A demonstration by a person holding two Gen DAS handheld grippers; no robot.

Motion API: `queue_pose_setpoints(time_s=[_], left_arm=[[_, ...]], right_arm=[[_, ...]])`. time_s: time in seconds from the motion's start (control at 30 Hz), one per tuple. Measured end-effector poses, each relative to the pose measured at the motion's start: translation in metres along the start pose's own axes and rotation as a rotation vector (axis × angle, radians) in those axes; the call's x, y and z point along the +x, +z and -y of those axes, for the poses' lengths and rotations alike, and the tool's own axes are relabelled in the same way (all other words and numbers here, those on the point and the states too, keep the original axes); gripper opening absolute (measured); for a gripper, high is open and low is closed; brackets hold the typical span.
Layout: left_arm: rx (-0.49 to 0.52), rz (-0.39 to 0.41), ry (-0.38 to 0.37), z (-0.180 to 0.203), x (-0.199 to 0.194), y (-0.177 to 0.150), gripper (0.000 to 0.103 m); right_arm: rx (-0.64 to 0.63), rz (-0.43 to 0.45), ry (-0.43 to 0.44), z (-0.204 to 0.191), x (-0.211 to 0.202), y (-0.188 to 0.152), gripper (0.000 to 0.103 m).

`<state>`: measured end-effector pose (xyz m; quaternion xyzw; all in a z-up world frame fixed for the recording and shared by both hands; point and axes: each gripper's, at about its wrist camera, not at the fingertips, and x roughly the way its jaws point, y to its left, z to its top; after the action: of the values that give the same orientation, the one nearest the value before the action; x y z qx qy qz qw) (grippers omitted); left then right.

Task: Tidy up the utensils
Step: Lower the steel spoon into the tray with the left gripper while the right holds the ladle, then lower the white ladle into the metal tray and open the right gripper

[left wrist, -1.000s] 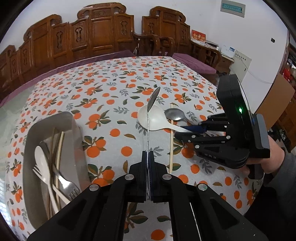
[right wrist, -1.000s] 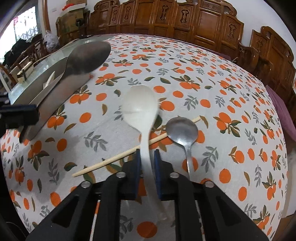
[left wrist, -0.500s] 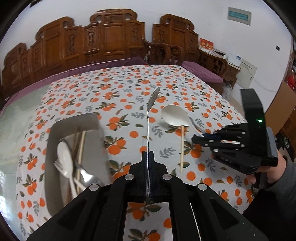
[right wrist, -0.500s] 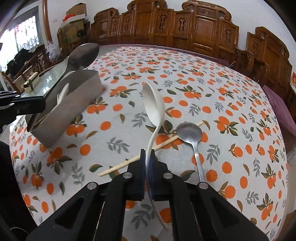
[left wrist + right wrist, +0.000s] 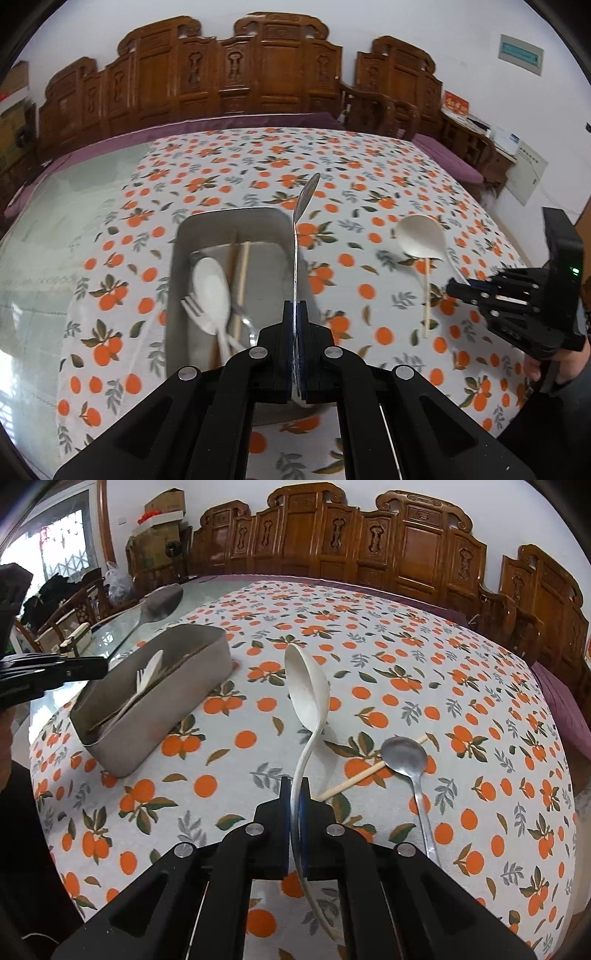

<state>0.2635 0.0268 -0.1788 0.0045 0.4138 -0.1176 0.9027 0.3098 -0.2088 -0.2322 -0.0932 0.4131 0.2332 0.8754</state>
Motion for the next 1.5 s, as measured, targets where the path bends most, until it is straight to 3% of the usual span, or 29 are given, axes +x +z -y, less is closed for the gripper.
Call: queue_pose_setpoints(time_s=[0.37, 0.7, 1.03, 1.43, 1.5], left_arm=[[-0.062, -0.096, 0.072, -0.030, 0.037, -0.010, 0.001], [-0.061, -0.151, 0.098, -0.030, 0.063, -0.009, 0.001], [-0.060, -0.122, 0.093, -0.035, 0.054, 0.000, 0.002], [-0.069, -0.018, 0.104, -0.057, 0.010, 0.008, 0.035], [-0.077, -0.005, 0.103, -0.064, 0.004, 0.008, 0.048]], right_arm=[[-0.011, 0.027, 0.033, -0.013, -0.007, 0.006, 0.005], [-0.004, 0.028, 0.060, -0.021, -0.007, 0.009, 0.005], [-0.002, 0.018, 0.063, -0.036, -0.005, 0.019, 0.005], [0.060, 0.034, 0.167, -0.079, 0.002, 0.055, 0.005], [0.060, 0.031, 0.177, -0.086, 0.006, 0.060, 0.005]])
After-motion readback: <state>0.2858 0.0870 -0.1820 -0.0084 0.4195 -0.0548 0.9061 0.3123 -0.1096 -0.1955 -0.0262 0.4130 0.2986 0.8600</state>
